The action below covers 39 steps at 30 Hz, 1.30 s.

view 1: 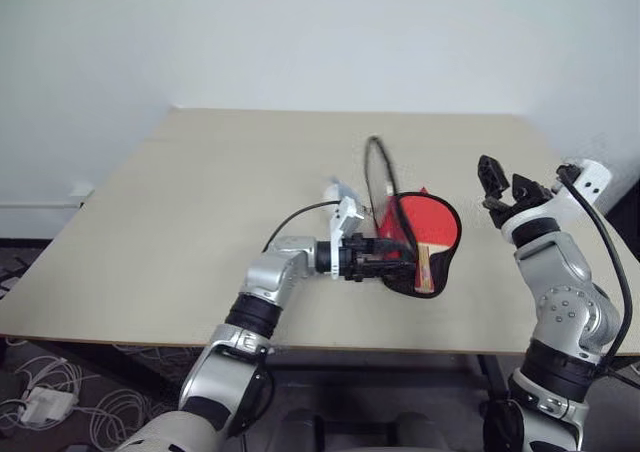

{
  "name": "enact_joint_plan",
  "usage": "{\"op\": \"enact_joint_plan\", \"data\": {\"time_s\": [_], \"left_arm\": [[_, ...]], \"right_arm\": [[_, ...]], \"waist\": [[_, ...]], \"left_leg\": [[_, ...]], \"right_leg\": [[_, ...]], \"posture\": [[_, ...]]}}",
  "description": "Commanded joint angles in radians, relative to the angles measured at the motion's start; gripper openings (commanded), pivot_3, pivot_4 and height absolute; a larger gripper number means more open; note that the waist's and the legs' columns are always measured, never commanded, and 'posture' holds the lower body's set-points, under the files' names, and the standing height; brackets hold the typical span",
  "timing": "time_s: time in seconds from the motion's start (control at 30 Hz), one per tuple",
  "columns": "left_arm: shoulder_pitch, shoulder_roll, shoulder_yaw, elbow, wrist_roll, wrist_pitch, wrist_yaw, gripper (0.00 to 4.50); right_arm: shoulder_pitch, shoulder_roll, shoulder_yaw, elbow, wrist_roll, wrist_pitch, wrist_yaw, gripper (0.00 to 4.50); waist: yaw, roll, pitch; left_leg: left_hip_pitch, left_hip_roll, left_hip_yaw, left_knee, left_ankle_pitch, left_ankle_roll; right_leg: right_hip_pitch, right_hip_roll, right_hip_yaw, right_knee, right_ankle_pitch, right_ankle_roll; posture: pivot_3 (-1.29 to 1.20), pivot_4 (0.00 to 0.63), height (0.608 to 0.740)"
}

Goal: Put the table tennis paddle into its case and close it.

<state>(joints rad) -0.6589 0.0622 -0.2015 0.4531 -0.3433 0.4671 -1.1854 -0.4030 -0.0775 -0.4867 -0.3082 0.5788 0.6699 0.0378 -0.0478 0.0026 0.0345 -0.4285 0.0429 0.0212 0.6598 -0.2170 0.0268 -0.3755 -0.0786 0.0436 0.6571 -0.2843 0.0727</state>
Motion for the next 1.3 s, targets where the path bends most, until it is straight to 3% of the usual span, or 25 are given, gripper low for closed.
{"op": "enact_joint_plan", "data": {"time_s": [0.03, 0.3, 0.53, 0.8, 1.03, 1.3], "left_arm": [[-0.029, -0.042, -0.035, 0.007, 0.015, -0.011, 0.014, 3.34], [-0.031, -0.001, 0.029, -0.015, -0.031, 0.069, 0.048, 3.34], [-0.069, 0.046, 0.055, 0.049, 0.022, 0.200, 0.214, 3.34], [-0.179, -0.043, 0.157, 0.279, 0.014, 0.284, 0.434, 3.34], [-0.303, -0.117, 0.263, 0.481, -0.011, 0.317, 0.550, 3.34], [-0.348, -0.153, 0.363, 0.549, -0.055, 0.418, 0.586, 3.34]], "right_arm": [[-0.030, -0.024, -0.024, 0.006, 0.010, -0.067, -0.026, 4.49], [0.006, -0.048, -0.040, 0.063, 0.000, -0.125, -0.067, 4.49], [0.019, -0.051, -0.010, 0.077, -0.006, -0.124, -0.069, 4.49], [0.027, -0.086, 0.062, 0.139, -0.026, -0.051, -0.050, 4.49], [0.098, -0.234, 0.202, 0.149, -0.077, 0.014, 0.104, 4.49], [0.104, -0.274, 0.154, 0.172, -0.070, 0.006, 0.110, 4.49]], "waist": [[0.000, 0.000, 0.000], [-0.001, 0.001, 0.000], [0.001, 0.002, 0.001], [0.001, 0.001, 0.001], [0.001, 0.001, 0.002], [0.003, 0.000, 0.002]], "left_leg": [[0.000, 0.000, 0.000, 0.000, 0.000, 0.000], [0.000, 0.000, 0.000, 0.000, 0.000, 0.000], [0.000, 0.000, 0.000, 0.000, 0.000, 0.000], [0.000, 0.000, -0.001, 0.000, 0.000, 0.000], [0.000, -0.001, -0.001, -0.001, 0.000, 0.000], [0.000, -0.001, -0.001, -0.001, 0.000, 0.000]], "right_leg": [[0.000, 0.000, 0.000, 0.000, 0.000, 0.000], [-0.001, 0.001, 0.001, 0.000, 0.000, 0.000], [0.000, 0.001, 0.001, 0.000, 0.000, 0.000], [0.000, 0.000, 0.000, 0.000, 0.000, 0.000], [-0.001, 0.000, 0.000, -0.001, 0.000, 0.000], [0.000, 0.000, 0.000, -0.001, 0.000, 0.000]], "posture": [[0.00, 0.000, 0.740], [0.00, 0.000, 0.740], [0.00, 0.000, 0.740], [0.00, 0.000, 0.740], [0.00, 0.000, 0.740], [0.00, 0.000, 0.740]]}}
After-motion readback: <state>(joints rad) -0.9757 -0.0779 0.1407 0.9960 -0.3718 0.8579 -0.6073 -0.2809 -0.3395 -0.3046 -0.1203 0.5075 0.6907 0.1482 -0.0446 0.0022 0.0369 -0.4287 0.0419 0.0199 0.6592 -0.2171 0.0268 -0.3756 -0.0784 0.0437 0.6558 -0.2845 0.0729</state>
